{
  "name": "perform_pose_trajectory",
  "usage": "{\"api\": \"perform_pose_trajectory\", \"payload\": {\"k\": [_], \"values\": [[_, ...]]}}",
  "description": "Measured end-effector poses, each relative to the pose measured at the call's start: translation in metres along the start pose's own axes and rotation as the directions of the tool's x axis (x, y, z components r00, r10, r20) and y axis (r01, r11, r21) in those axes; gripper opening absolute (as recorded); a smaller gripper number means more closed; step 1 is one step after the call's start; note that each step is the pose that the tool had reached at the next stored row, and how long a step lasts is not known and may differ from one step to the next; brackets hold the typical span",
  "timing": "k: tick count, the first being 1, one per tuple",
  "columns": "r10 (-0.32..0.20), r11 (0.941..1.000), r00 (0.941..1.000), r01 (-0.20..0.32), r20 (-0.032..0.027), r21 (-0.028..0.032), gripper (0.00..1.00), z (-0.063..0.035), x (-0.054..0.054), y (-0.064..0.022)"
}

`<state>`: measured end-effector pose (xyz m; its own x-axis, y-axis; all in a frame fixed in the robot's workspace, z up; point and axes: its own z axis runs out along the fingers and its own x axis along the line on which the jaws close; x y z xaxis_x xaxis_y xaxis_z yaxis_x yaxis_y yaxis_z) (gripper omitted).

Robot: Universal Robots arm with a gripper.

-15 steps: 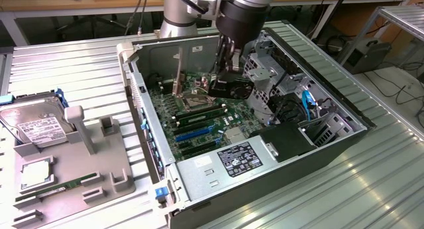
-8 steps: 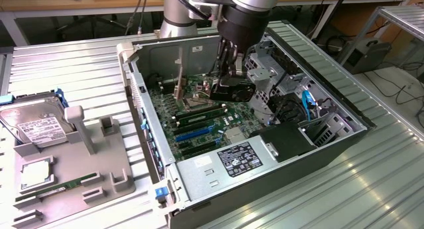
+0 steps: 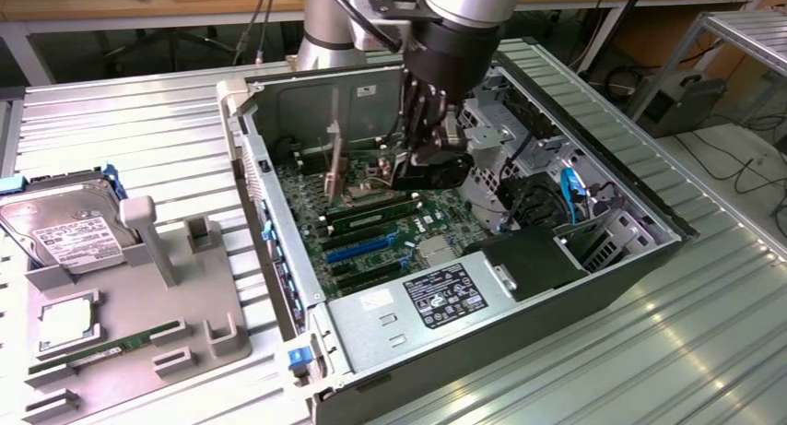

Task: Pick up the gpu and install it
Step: 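Insert the gpu into the slot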

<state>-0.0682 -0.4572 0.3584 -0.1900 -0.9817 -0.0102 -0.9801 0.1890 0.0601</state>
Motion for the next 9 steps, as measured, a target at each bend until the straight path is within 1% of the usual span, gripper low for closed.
{"api": "perform_pose_trajectory", "payload": {"k": [4,6,9], "values": [[-0.067,0.9977,0.9977,0.067,-0.0033,0.0019,0.26,0.0029,0.0000,-0.0001],[-0.104,0.9945,0.9945,0.104,-0.0052,0.0045,0.26,0.0051,0.0001,-0.0002],[-0.114,0.9934,0.9934,0.114,-0.0053,0.0100,0.26,0.0087,0.0009,0.0039]]}}
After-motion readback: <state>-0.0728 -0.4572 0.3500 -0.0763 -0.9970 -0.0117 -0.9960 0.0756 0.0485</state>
